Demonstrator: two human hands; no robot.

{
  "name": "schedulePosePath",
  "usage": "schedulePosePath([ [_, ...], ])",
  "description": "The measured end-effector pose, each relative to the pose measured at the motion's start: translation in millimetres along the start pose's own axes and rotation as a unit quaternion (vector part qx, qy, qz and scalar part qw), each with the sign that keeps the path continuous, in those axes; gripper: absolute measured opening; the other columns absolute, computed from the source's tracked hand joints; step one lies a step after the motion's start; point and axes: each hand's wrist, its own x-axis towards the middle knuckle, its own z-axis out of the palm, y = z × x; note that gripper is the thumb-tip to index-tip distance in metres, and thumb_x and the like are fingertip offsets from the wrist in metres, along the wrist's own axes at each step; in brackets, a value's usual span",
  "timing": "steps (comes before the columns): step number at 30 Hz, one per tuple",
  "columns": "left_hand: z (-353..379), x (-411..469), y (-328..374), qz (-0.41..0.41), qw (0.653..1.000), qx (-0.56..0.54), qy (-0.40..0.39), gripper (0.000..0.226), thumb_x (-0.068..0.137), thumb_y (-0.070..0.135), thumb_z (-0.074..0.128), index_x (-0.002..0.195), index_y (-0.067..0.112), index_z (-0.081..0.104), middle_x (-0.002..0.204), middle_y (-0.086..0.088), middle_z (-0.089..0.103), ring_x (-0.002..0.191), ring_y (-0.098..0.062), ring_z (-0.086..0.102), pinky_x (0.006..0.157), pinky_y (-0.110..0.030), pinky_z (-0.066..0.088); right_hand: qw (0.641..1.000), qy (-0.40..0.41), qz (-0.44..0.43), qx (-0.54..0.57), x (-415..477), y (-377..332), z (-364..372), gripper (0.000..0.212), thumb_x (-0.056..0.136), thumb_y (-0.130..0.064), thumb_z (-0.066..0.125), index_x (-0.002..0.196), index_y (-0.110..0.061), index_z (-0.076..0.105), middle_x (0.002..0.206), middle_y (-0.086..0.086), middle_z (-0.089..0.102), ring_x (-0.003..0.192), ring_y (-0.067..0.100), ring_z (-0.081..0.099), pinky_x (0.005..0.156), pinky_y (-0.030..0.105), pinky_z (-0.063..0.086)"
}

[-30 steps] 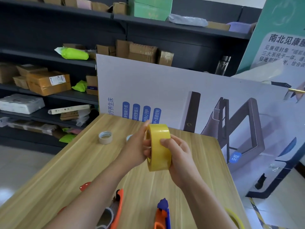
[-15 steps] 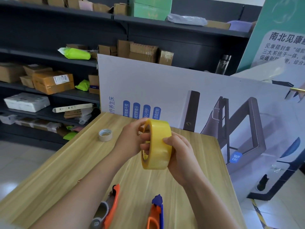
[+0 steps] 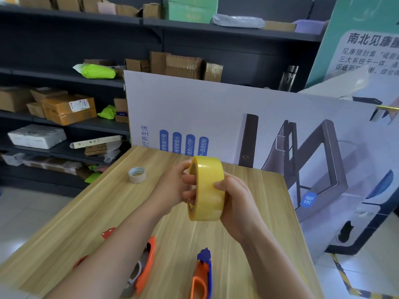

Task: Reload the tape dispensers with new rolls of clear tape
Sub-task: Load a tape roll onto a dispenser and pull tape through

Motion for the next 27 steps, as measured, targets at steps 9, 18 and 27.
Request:
schedulePosePath([
  [9, -15.5, 2.0, 11.8, -0.019, 0.997, 0.079, -0.014, 0.015, 0.097, 0.016, 0.050, 0.101, 0.026, 0.059, 0.107, -0.031, 0.061, 0.082, -0.038, 0.059, 0.051, -0.028, 0.055, 0.999, -0.007, -0.019, -0.043, 12.2, -0.8, 14.8, 0.053, 0.067, -0.018, 0.056, 0.116, 0.001, 0.061, 0.100, 0.024, 0.067, 0.085, 0.037, 0.063, 0.087, 0.058, 0.049],
  [18, -43.3, -8.9, 31.3, 0.198, 0.980, 0.008, 0.008, 0.026, 0.098, 0.013, 0.046, 0.111, 0.016, 0.069, 0.107, -0.002, 0.071, 0.095, -0.023, 0.065, 0.087, -0.029, 0.052, 0.986, 0.039, -0.047, -0.152, 20.2, 2.0, 35.9, 0.024, 0.086, -0.020, 0.048, 0.104, -0.011, 0.061, 0.086, 0.013, 0.071, 0.073, 0.026, 0.065, 0.073, 0.040, 0.051],
  [27, -60.9, -12.9, 29.6, 0.333, 0.918, 0.214, -0.019, 0.025, 0.085, 0.027, 0.063, 0.107, 0.025, 0.073, 0.123, 0.014, 0.064, 0.120, -0.009, 0.055, 0.089, -0.028, 0.051, 0.982, 0.016, -0.010, -0.190, 27.5, 0.2, 40.2, 0.043, 0.074, -0.010, 0.052, 0.117, -0.009, 0.056, 0.082, 0.005, 0.070, 0.074, 0.020, 0.067, 0.068, 0.030, 0.054],
])
